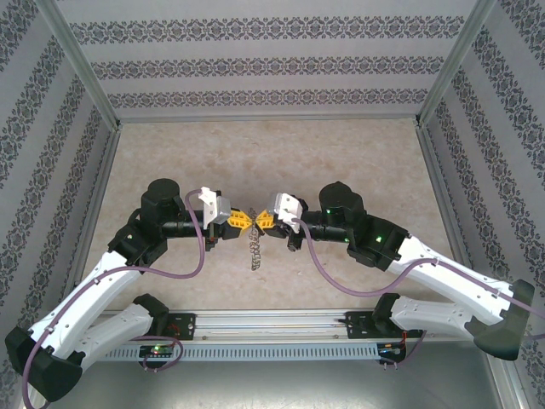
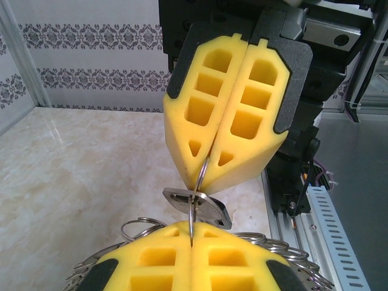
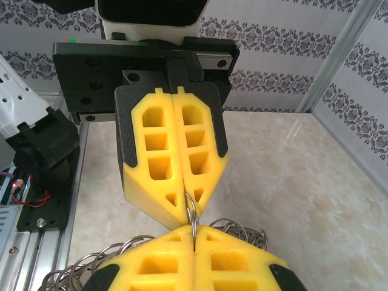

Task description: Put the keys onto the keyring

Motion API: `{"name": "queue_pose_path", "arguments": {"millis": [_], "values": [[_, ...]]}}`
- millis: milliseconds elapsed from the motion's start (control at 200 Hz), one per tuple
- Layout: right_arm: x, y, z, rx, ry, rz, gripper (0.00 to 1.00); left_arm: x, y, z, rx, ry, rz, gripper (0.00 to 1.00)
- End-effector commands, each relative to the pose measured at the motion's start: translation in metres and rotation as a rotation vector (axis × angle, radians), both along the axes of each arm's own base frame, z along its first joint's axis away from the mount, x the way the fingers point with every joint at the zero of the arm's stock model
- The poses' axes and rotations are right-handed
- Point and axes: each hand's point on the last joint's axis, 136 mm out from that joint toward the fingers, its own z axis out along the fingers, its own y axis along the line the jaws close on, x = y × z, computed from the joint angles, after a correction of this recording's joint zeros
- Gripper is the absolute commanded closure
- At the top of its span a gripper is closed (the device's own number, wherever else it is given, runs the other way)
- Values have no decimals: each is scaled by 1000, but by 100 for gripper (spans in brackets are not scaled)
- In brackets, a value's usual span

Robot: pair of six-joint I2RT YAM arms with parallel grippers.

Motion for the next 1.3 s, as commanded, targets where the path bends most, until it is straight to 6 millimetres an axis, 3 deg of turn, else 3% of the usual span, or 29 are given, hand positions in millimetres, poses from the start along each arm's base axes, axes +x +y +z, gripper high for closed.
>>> {"name": "queue_pose_path", "arguments": {"millis": [0,505,1294], "values": [[3,3,4,9,4,-1,100,-7,2,23,-39,-77,-25,100],[2,10,9,7,3,33,100,-7,2,22,-39,-78,-26,100],[0,16,-5,-83,9,45,100,-7,2,22,-41,-80,-24,100]]}}
